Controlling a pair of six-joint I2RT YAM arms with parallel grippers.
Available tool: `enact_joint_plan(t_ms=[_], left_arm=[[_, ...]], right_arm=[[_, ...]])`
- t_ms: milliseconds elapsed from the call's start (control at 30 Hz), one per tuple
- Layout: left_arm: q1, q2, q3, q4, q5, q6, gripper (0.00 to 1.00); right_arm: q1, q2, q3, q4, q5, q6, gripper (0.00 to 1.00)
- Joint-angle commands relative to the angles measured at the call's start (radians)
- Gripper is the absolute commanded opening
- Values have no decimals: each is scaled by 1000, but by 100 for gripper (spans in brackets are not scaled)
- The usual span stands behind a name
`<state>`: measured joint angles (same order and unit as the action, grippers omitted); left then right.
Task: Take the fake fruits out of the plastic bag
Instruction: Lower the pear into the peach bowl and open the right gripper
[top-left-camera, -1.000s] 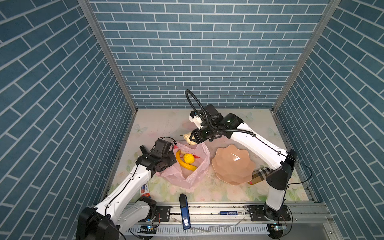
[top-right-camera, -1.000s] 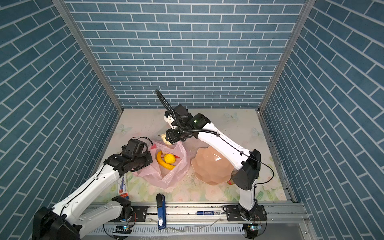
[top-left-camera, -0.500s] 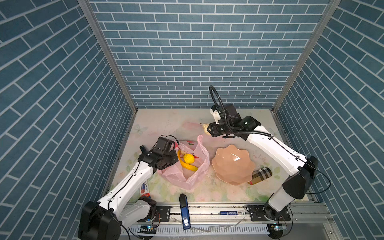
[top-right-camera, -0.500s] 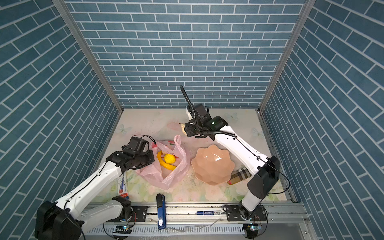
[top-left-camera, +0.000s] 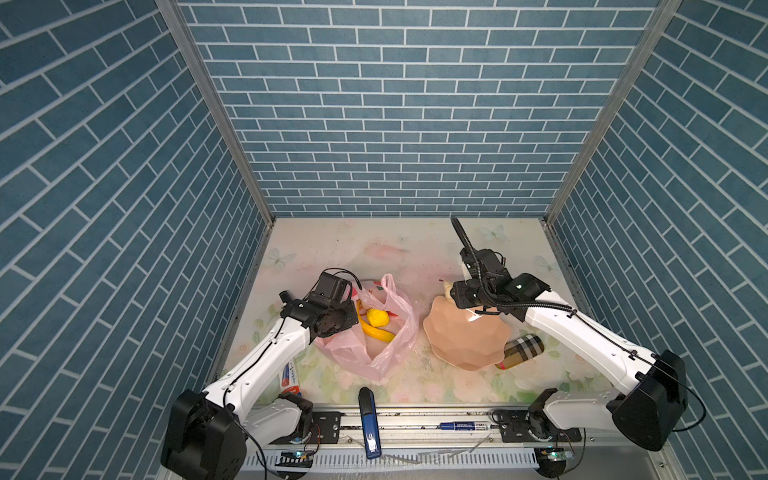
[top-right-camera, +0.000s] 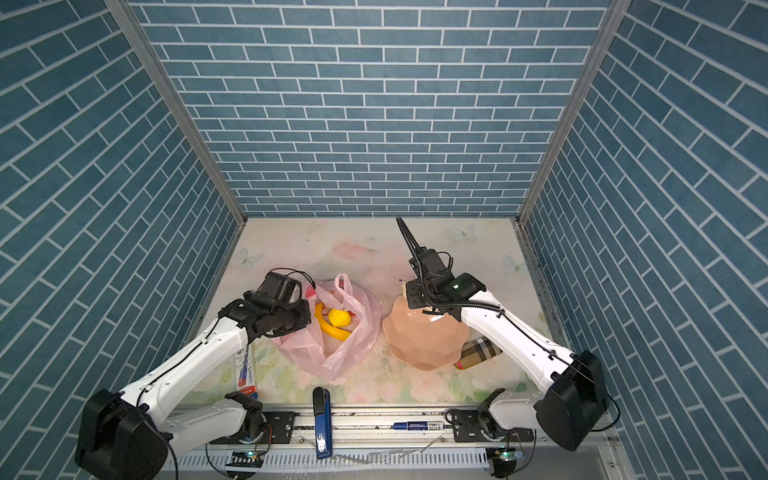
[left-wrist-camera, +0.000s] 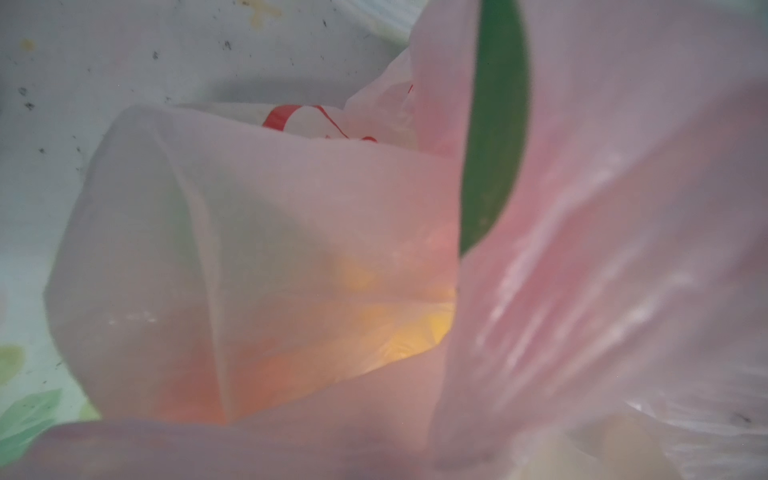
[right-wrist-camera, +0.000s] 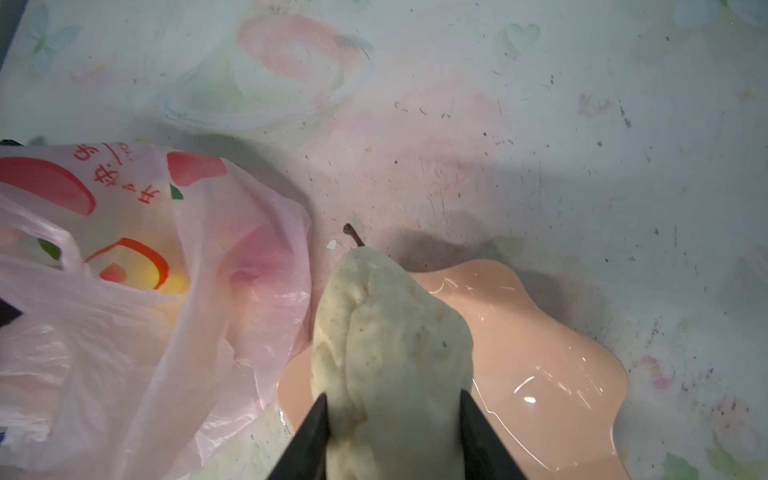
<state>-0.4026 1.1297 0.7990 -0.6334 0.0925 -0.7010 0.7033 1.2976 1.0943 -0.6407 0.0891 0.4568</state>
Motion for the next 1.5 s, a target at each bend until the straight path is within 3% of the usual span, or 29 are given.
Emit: enact_joint_plan(t_ms=[0, 300, 733, 1067, 1300, 1467], left_arm=[[2, -3, 47, -10, -57, 31, 1], [2, -30, 88, -56, -128, 10, 2], [0, -13, 44, -22, -62, 16, 2], [0, -1, 36, -14, -51, 38, 1], [0, -4, 30, -4, -41, 37, 1], [1, -17, 33, -13, -37, 43, 1]], right_arm=[[-10, -39, -101, 50, -37, 56, 10], [-10, -152, -321, 106, -41, 166, 11], [-7, -154, -434, 140, -24, 216, 23], [-8, -103, -464, 172, -31, 232, 38], [-8, -81, -461, 165, -48, 230, 60], [-8, -110, -435, 122, -21, 228, 70]])
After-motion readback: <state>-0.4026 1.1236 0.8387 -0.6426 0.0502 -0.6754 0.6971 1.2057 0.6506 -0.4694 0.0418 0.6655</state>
